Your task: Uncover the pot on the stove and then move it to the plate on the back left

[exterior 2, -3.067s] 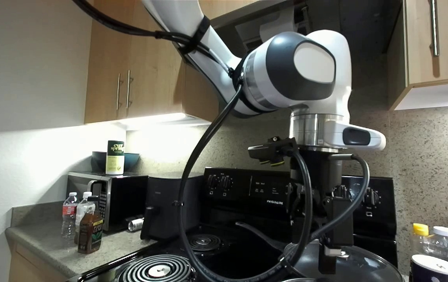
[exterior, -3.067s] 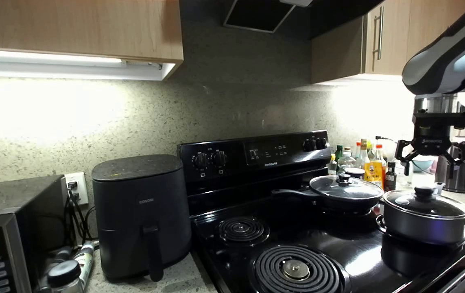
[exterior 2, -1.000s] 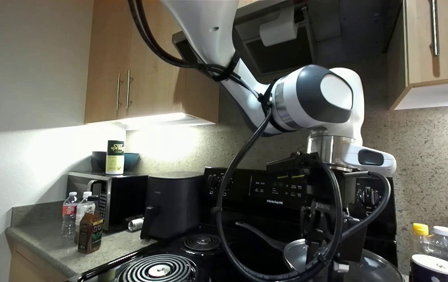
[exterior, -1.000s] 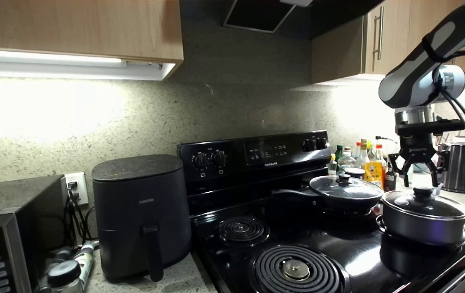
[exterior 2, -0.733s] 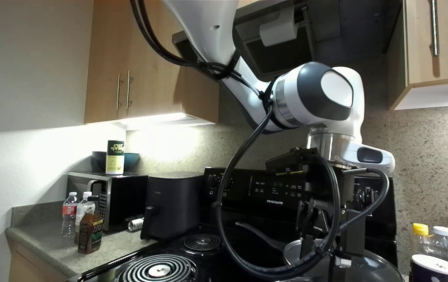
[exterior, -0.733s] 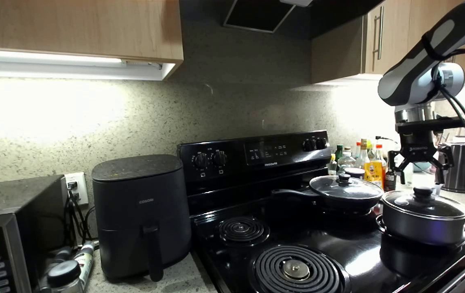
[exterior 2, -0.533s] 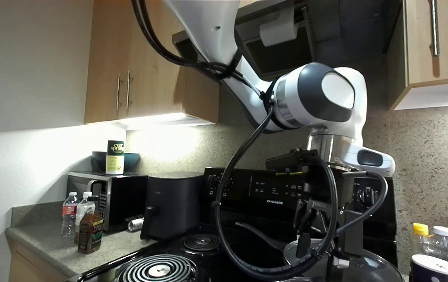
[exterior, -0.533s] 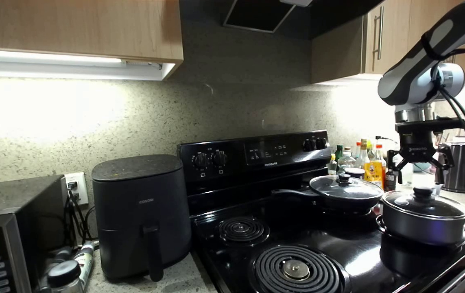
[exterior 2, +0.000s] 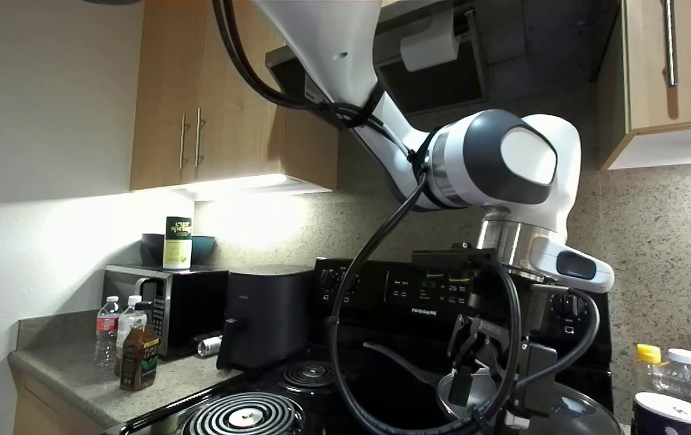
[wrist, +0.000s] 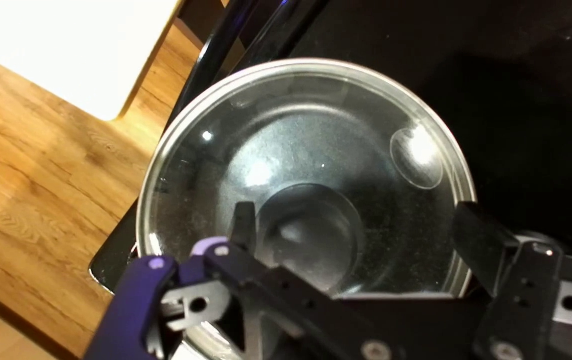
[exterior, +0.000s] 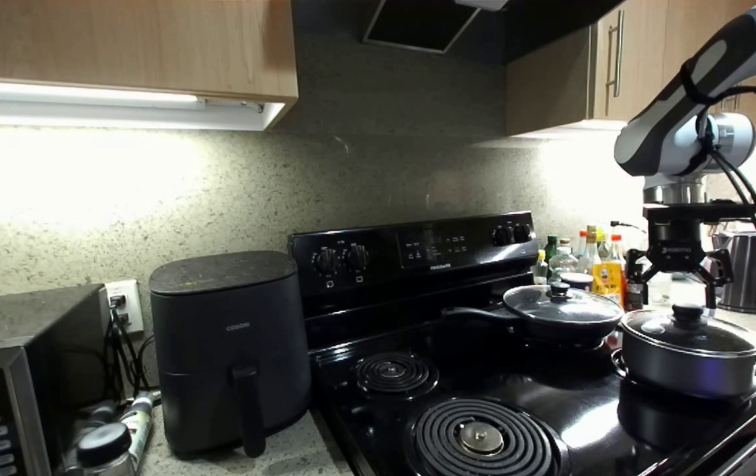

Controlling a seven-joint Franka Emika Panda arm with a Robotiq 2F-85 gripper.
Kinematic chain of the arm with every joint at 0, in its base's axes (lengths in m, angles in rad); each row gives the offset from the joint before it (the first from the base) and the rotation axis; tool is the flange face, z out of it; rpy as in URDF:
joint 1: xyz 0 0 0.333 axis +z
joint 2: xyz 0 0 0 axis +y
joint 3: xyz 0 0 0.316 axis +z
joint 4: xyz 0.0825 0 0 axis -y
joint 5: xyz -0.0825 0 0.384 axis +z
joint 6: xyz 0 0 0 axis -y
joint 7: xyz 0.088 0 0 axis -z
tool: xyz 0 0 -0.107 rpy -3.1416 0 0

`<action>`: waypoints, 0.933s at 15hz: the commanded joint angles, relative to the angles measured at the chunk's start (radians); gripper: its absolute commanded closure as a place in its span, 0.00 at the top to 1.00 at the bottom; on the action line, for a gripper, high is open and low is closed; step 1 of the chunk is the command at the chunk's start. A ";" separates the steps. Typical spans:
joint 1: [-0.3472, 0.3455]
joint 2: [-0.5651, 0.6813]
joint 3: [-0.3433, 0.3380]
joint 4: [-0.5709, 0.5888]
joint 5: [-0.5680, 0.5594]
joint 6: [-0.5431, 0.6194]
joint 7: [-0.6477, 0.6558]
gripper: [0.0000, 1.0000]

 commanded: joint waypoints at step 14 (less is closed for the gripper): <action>-0.011 0.071 -0.028 0.052 -0.010 -0.001 -0.012 0.31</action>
